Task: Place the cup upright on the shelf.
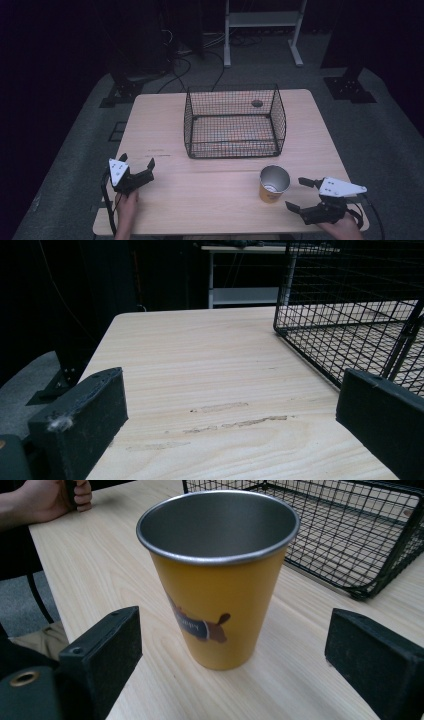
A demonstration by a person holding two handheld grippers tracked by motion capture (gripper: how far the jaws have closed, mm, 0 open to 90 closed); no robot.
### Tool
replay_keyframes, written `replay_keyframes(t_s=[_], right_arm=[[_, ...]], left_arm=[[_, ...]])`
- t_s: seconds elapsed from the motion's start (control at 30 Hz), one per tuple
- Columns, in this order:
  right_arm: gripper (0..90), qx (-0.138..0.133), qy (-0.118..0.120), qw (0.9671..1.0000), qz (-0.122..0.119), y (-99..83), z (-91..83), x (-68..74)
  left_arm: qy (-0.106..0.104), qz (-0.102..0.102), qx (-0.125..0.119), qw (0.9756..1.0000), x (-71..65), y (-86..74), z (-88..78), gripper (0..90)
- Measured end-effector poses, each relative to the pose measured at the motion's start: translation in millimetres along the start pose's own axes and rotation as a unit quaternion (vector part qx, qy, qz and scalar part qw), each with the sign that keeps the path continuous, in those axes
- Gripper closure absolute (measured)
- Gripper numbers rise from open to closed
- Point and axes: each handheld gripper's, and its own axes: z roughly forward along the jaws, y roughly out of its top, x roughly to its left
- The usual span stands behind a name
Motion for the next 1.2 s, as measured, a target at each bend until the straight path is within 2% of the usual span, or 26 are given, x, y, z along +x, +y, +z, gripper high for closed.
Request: replay_keyframes(t_s=[0.1,0.17,0.53,0.8,1.1,1.2], right_arm=[[7.0,0.002,-0.003,1.0,-0.001,3.5,6.7,3.0],[1.4,0.007,-0.003,1.0,-0.004,5.7,11.2,4.3],[1.3,0.018,-0.006,0.9998,-0.007,14.2,30.5,8.3],[1.3,0.016,-0.009,0.9998,-0.004,19.2,37.3,8.0],[1.4,0.016,-0.012,0.9996,-0.021,25.5,50.8,14.2],[1.4,0.014,-0.008,0.9997,-0.016,26.0,52.9,14.2]], left_arm=[[0.0,-0.001,0.0,1.0,0.1,0.0,0.1,0.0],[0.0,0.001,0.0,1.0,0.0,0.0,-0.2,0.0],[0.0,0.002,-0.001,1.0,-0.3,0.0,-0.2,0.0],[0.0,0.002,0.0,1.0,-0.1,-0.1,-0.3,0.0],[0.0,0.001,-0.001,1.0,-0.1,-0.2,-0.4,0.0],[0.0,0.002,-0.001,1.0,-0.3,-0.2,-0.5,0.0]])
